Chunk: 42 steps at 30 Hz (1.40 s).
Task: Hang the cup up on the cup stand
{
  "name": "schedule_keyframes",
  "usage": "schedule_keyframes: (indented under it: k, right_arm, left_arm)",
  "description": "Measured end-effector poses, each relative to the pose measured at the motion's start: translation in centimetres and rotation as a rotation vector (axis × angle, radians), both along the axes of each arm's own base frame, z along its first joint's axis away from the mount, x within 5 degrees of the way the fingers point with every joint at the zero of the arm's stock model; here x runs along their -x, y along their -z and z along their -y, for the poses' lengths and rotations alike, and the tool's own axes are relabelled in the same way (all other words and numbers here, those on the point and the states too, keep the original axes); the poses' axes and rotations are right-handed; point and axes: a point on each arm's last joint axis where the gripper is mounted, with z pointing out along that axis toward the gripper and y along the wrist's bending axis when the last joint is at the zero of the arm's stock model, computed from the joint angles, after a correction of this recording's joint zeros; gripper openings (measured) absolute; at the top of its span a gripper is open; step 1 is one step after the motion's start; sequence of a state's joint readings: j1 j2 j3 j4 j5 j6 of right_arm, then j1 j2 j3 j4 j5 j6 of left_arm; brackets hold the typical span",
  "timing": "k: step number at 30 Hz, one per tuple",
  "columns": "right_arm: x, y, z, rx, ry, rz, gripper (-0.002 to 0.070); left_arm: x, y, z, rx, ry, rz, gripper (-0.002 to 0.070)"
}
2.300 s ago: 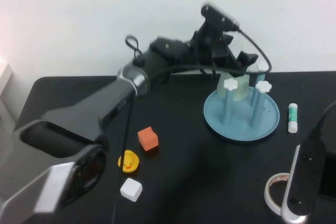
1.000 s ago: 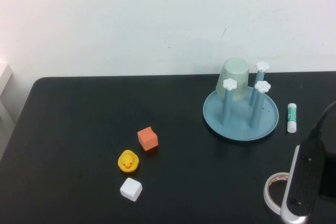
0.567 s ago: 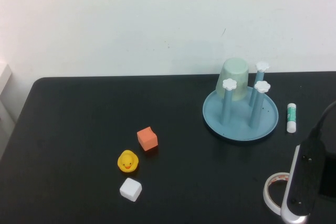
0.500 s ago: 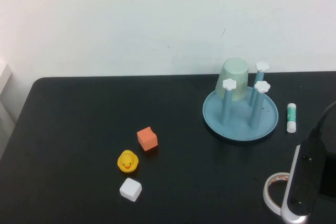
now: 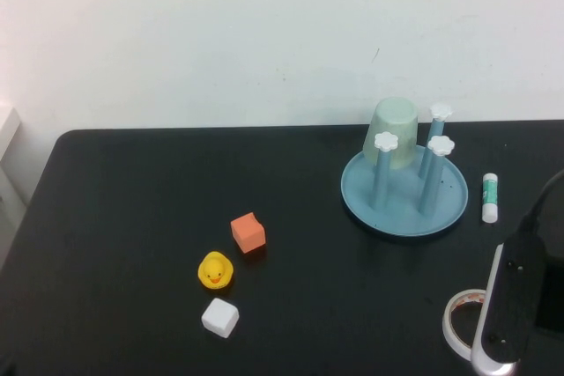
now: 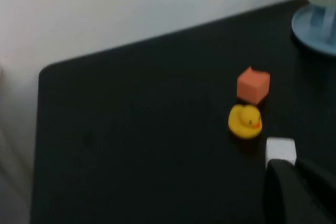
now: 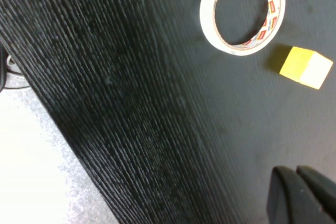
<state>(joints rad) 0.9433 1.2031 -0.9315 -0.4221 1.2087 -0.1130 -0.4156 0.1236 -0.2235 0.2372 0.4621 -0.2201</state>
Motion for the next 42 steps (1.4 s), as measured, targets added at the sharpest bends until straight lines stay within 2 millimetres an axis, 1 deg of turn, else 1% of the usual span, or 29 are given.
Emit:
schedule_keyframes:
  k: [3, 6, 11, 15, 22, 26, 35, 42]
  right_arm:
    - [0.0, 0.0, 0.0, 0.000, 0.000, 0.000, -0.0001]
    - [0.0, 0.0, 0.0, 0.000, 0.000, 0.000, -0.0001]
    - [0.0, 0.0, 0.0, 0.000, 0.000, 0.000, -0.0001]
    - [0.0, 0.0, 0.0, 0.000, 0.000, 0.000, -0.0001]
    - [0.0, 0.0, 0.0, -0.001, 0.000, -0.001, -0.0001]
    - [0.0, 0.0, 0.0, -0.001, 0.000, -0.001, -0.0001]
    - [0.0, 0.0, 0.0, -0.001, 0.000, -0.001, -0.0001]
    - [0.0, 0.0, 0.0, -0.001, 0.000, -0.001, -0.0001]
  left_arm:
    - [-0.6, 1.9, 0.2, 0.055, -0.046, 0.031, 0.0000]
    - [-1.0, 3.7, -0.2, 0.076, -0.135, 0.041, 0.0000]
    - [-0.7, 5.7, -1.0, 0.051, -0.260, 0.043, 0.0000]
    - [-0.1, 6.1, -1.1, 0.091, -0.292, 0.018, 0.0000]
    - [0.0, 6.1, -1.0, -0.007, -0.257, 0.027, 0.0000]
    - [0.0, 6.1, -1.0, -0.018, -0.252, 0.029, 0.0000]
    - [0.0, 6.1, -1.0, 0.031, -0.266, 0.023, 0.0000]
    - [0.0, 6.1, -1.0, 0.037, -0.268, 0.024, 0.0000]
